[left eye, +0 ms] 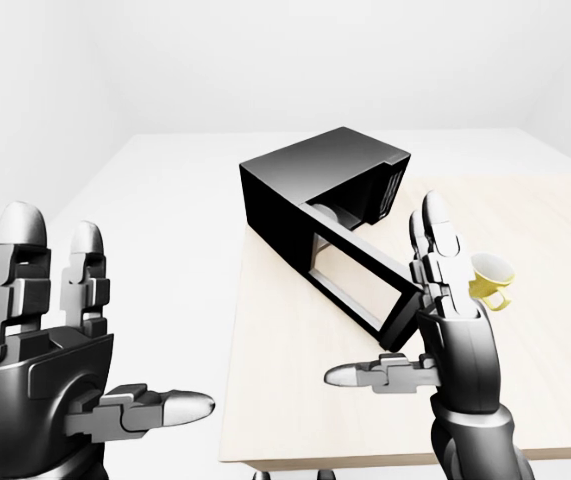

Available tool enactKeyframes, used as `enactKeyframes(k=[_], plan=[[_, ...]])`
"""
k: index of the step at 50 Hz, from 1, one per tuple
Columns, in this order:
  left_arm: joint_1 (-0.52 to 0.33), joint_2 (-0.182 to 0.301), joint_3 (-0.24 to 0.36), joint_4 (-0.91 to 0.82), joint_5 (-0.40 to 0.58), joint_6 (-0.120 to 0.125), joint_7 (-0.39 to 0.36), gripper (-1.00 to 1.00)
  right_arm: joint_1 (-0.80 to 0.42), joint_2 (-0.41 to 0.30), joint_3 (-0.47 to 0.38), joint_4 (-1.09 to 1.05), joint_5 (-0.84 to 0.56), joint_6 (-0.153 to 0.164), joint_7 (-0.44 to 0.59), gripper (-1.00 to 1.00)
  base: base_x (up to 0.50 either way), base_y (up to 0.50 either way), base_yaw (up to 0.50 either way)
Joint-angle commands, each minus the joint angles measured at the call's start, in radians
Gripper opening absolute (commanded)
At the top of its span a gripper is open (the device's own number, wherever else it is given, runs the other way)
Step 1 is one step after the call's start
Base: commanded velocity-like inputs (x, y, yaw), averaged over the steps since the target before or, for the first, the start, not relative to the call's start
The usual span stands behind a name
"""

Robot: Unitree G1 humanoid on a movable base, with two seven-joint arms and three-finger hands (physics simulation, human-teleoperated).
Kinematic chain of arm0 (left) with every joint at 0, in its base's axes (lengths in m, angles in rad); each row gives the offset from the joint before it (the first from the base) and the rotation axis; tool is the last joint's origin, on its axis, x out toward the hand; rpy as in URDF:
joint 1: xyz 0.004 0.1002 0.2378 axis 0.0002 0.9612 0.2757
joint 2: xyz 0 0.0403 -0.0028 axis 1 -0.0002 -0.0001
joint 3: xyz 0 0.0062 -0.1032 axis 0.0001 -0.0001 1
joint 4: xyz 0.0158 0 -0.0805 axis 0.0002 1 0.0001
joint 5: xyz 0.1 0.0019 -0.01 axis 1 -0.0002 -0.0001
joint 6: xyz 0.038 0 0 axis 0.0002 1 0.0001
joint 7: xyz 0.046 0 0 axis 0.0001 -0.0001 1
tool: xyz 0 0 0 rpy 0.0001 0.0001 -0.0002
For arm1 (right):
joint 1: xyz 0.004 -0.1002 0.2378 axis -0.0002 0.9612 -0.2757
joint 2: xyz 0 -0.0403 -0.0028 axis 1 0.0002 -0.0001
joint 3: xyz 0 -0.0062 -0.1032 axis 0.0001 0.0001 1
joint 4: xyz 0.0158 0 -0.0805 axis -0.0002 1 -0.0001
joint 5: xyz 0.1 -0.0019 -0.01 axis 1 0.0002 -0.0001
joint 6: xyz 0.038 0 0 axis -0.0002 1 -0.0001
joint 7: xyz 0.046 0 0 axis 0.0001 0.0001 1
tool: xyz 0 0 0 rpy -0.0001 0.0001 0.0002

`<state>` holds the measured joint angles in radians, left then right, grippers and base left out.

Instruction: Close the microwave.

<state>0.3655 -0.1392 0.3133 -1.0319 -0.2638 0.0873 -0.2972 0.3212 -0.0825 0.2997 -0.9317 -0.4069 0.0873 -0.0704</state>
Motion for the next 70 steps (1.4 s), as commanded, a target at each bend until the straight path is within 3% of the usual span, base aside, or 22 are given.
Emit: enactKeyframes(k=[1, 23, 36, 44, 52, 70], plan=[[0.008, 0.001, -0.001, 0.000, 0.002, 0.000, 0.001, 1.00, 0.003, -0.001, 0.001, 0.001, 0.000, 0.000, 0.001, 1.00, 0.50, 0.00, 0.00], [0.002, 0.005, -0.002, 0.017, 0.003, 0.000, 0.007, 1.00, 0.006, 0.010, -0.029, 0.013, 0.009, 0.000, -0.021, 1.00, 0.43, 0.00, 0.00], [-0.009, 0.014, -0.001, 0.030, 0.006, 0.000, 0.022, 1.00, -0.013, 0.005, 0.026, 0.056, -0.051, 0.000, -0.014, 1.00, 0.00, 0.00, 0.00], [-0.009, 0.012, 0.002, 0.022, 0.003, 0.000, 0.022, 1.00, -0.105, 0.027, 0.089, 0.100, -0.104, 0.000, 0.021, 1.00, 0.00, 0.00, 0.00], [-0.010, 0.012, 0.007, 0.014, 0.000, 0.000, 0.022, 1.00, -0.178, 0.058, 0.131, 0.186, -0.141, 0.000, 0.051, 1.00, 0.00, 0.00, 0.00], [-0.010, 0.009, 0.008, 0.006, 0.001, 0.000, 0.021, 1.00, -0.243, 0.103, 0.066, 0.551, -0.082, 0.000, 0.047, 1.00, 0.00, 0.00, 0.00]])
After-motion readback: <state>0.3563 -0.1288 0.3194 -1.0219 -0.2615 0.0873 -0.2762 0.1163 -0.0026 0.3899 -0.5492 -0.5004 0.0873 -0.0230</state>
